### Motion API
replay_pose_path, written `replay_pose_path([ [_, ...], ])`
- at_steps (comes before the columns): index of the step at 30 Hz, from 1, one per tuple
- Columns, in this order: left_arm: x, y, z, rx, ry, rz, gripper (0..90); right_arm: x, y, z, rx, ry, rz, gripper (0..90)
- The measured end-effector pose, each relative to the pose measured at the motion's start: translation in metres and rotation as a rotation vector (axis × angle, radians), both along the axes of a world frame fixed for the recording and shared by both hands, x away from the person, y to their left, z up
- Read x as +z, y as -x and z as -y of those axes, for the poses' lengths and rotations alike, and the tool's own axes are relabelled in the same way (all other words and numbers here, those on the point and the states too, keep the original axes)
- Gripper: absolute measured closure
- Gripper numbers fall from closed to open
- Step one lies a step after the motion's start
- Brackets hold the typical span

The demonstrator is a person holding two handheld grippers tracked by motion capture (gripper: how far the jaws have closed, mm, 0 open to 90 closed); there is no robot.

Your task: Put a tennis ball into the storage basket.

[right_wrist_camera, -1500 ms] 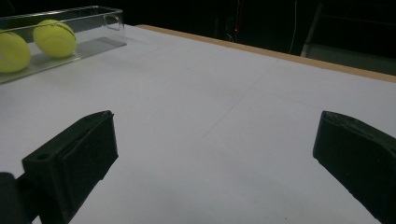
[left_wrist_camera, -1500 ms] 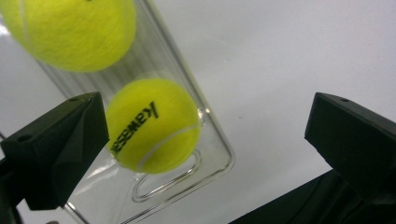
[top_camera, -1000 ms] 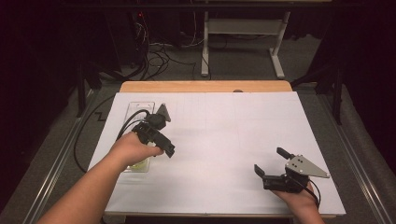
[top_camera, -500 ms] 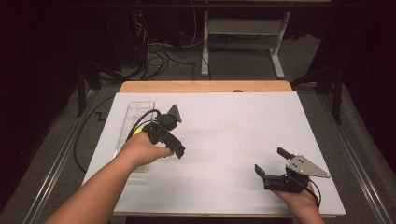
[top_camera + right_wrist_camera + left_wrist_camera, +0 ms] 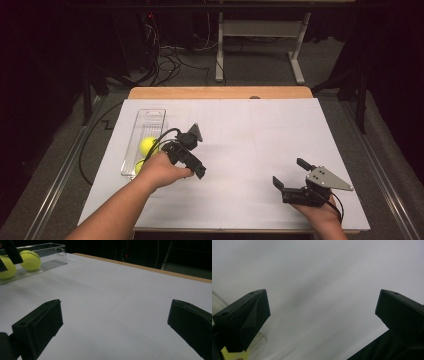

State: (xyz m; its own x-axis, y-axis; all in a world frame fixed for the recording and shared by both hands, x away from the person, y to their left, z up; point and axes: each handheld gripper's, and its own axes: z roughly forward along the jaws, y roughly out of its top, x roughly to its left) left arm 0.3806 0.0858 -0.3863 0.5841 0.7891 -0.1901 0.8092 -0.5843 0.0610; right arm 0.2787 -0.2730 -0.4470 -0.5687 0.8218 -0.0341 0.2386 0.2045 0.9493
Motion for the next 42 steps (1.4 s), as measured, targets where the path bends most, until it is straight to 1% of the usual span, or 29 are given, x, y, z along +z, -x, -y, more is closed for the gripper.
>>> replay_pose_path([
  [2,-0.006,0.001,0.004,-0.008,-0.004,-0.001,0.7,0.0,0.0,0.0,0.001,-0.001,0.001,0.1],
  [4,-0.013,0.001,0.007,-0.015,0.005,-0.009,0.7,0.0,0.0,0.0,0.001,0.0,0.001,0.1],
  [9,-0.027,0.004,0.013,-0.017,0.007,-0.012,0.6,0.0,0.0,0.001,-0.002,-0.001,-0.001,0.1],
  [10,-0.029,0.005,0.014,-0.018,0.012,-0.011,0.6,0.0,0.0,0.001,-0.001,-0.001,0.0,0.1],
  [12,-0.033,0.007,0.015,-0.019,0.039,-0.003,0.6,0.0,0.001,0.001,-0.002,-0.003,0.001,0.1],
  [14,-0.034,0.014,0.015,-0.018,0.101,0.045,0.6,0.0,0.001,0.001,0.0,-0.002,0.002,0.1],
  [15,-0.035,0.017,0.015,-0.015,0.127,0.061,0.6,0.0,0.001,0.001,0.001,-0.002,0.002,0.1],
  [16,-0.036,0.022,0.014,-0.013,0.158,0.093,0.6,0.0,0.001,0.001,0.001,-0.002,0.002,0.1],
  [17,-0.037,0.031,0.014,-0.012,0.189,0.156,0.6,0.0,0.002,0.001,0.002,-0.003,0.003,0.1],
  [18,-0.038,0.034,0.014,-0.014,0.197,0.173,0.6,0.0,0.002,0.001,0.003,-0.004,0.003,0.1],
  [19,-0.04,0.042,0.013,-0.02,0.222,0.234,0.6,0.0,0.002,0.001,0.003,-0.003,0.003,0.1],
  [21,-0.044,0.05,0.01,-0.011,0.241,0.292,0.6,0.0,0.002,0.0,0.003,-0.003,0.002,0.1],
  [22,-0.047,0.053,0.009,0.006,0.255,0.31,0.7,0.0,0.002,0.0,0.004,-0.003,0.001,0.1],
  [24,-0.053,0.057,0.004,0.014,0.257,0.339,0.6,0.0,0.002,0.0,0.003,-0.002,-0.002,0.1],
  [25,-0.054,0.059,0.002,0.013,0.253,0.36,0.7,0.0,0.002,-0.001,0.003,-0.002,-0.003,0.1],
  [26,-0.055,0.061,-0.001,0.013,0.259,0.393,0.6,0.0,0.002,-0.001,0.003,-0.002,-0.004,0.1],
  [29,-0.057,0.063,-0.01,0.025,0.315,0.419,0.9,-0.001,0.002,-0.001,0.002,-0.004,-0.008,0.1],
  [31,-0.059,0.064,-0.014,0.017,0.331,0.433,1.1,-0.001,0.001,-0.001,0.002,-0.002,-0.009,0.1],
  [33,-0.06,0.064,-0.016,0.02,0.358,0.448,1.1,-0.002,0.001,0.0,-0.008,-0.013,-0.014,0.1],
  [34,-0.061,0.065,-0.019,0.024,0.386,0.466,1.1,-0.002,0.001,0.001,-0.008,-0.015,-0.015,0.1],
  [35,-0.061,0.065,-0.02,0.026,0.404,0.473,1.2,-0.002,0.001,0.002,-0.012,-0.02,-0.018,0.1],
  [37,-0.061,0.066,-0.025,0.018,0.456,0.499,1.2,-0.002,0.001,0.003,-0.015,-0.026,-0.019,0.1],
  [39,-0.061,0.068,-0.028,0.011,0.488,0.529,0.8,-0.001,0.001,0.004,-0.016,-0.03,-0.02,0.1],
  [40,-0.061,0.068,-0.03,0.008,0.496,0.534,0.9,-0.001,0.002,0.005,-0.022,-0.038,-0.018,0.1],
  [41,-0.061,0.069,-0.033,-0.002,0.52,0.545,0.9,0.0,0.002,0.005,-0.022,-0.041,-0.015,0.1],
  [42,-0.061,0.069,-0.035,-0.004,0.533,0.549,0.9,0.001,0.003,0.006,-0.026,-0.043,-0.015,0.1],
])
